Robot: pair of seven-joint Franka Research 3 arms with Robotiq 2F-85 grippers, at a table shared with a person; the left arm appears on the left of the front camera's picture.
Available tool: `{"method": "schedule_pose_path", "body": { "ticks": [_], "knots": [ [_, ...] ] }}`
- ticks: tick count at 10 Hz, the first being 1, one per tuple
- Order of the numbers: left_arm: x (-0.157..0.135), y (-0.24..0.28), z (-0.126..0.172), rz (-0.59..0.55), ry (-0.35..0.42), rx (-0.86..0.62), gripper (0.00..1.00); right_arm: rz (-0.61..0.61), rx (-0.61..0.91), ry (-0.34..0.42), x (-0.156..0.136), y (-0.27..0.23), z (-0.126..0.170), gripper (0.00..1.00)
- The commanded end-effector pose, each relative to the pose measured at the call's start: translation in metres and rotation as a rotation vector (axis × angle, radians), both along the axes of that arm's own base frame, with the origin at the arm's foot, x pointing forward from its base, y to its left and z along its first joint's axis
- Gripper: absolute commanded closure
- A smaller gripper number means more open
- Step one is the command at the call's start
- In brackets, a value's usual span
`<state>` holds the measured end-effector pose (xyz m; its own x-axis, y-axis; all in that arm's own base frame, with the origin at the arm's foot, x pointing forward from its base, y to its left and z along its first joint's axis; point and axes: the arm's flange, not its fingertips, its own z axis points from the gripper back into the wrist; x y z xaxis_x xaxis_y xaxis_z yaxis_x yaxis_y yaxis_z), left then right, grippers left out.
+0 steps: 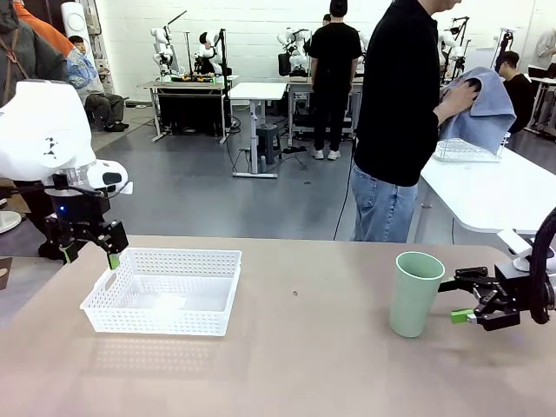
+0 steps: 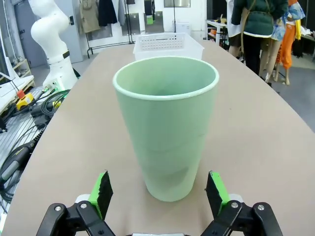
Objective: Clean and organize the cups into the basket.
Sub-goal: Pick up the Organizing basket and move it to the center of the table, then pick up the Reusable plastic cup from the right side of the table and place it inside the Organizing basket.
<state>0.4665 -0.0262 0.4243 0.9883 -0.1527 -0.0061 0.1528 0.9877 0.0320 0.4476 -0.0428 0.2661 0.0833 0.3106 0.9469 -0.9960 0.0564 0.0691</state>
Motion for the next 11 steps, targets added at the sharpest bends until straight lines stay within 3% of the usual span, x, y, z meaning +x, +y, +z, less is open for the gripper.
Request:
{"method": "schedule_pose_path", "body": {
  "ticks": [1,4,11],
  "knots": [
    [0.004,0.001,-0.014,-0.001,0.067,0.038,0.0,-0.029,-0.003,0.019,0.016,0.012,-0.007,0.0],
    [0.007,0.0,-0.022,-0.009,0.107,0.055,0.0,-0.015,-0.011,0.023,0.023,0.025,-0.01,0.0],
    [0.0,0.0,-0.027,-0.003,0.082,0.009,0.0,0.015,-0.032,0.021,0.025,0.048,-0.011,0.0]
  ]
}}
